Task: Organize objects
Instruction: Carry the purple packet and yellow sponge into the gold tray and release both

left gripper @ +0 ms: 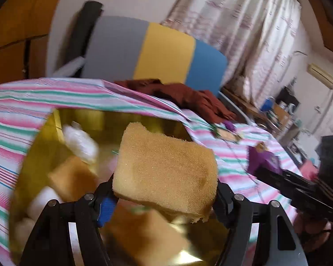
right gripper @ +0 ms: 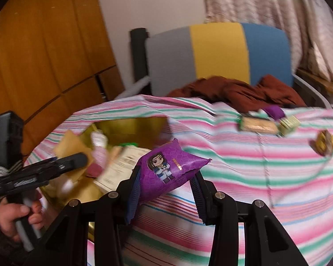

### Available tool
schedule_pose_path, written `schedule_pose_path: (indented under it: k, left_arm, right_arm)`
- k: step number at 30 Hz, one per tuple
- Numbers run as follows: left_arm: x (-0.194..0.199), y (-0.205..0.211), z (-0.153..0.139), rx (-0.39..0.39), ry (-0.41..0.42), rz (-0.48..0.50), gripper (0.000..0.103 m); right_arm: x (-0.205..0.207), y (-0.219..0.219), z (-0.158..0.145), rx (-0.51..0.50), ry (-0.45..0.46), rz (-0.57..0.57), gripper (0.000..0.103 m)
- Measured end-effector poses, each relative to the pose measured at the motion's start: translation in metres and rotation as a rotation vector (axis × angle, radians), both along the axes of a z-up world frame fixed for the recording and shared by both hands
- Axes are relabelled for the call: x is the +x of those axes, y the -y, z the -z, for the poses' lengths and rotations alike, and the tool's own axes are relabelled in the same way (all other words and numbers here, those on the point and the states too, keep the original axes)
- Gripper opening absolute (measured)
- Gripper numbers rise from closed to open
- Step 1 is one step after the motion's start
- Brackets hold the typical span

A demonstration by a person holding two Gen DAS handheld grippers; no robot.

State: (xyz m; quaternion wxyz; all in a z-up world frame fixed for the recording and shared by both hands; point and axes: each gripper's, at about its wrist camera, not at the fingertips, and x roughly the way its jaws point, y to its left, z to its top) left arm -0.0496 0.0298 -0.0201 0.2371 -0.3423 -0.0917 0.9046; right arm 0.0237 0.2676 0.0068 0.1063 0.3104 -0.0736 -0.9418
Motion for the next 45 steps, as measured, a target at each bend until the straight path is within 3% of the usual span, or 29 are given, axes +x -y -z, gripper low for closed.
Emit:
schedule_pose_path:
  k: [8,18,21,27,35,40,45]
  left_arm:
    - [-0.028,0.058,-0.004,0.041,0.019,-0.143,0.073]
    - [-0.049,0.081,0.015,-0.037,0.097,-0.231,0.075]
    - [-0.051,0.083,0.018,-0.063,0.119,-0.259,0.078]
    - [-0.048,0.082,0.013,-0.083,0.112,-0.286,0.083]
    - [-0.046,0.087,-0.001,-0.066,0.074,-0.335,0.085]
    - [-0.038,0.099,-0.010,-0.001,0.070,-0.390,0.085]
    - [-0.035,0.097,-0.010,0.060,0.092,-0.371,0.085]
  right_arm:
    - [-0.027,0.049,-0.014,0.001,-0.006,-0.107,0.044]
    - [-0.068,0.082,-0.011,0.022,0.041,-0.125,0.046]
    - [-0.078,0.081,-0.012,0.027,0.041,-0.080,0.073]
    - [-0.074,0.071,-0.014,0.001,0.031,-0.044,0.075]
    - [-0.064,0.060,-0.005,-0.033,0.055,-0.018,0.076]
    - [-0.057,0.057,-0.003,-0.035,0.051,-0.014,0.077]
    - [-0.054,0.055,-0.001,-0.042,0.056,-0.013,0.077]
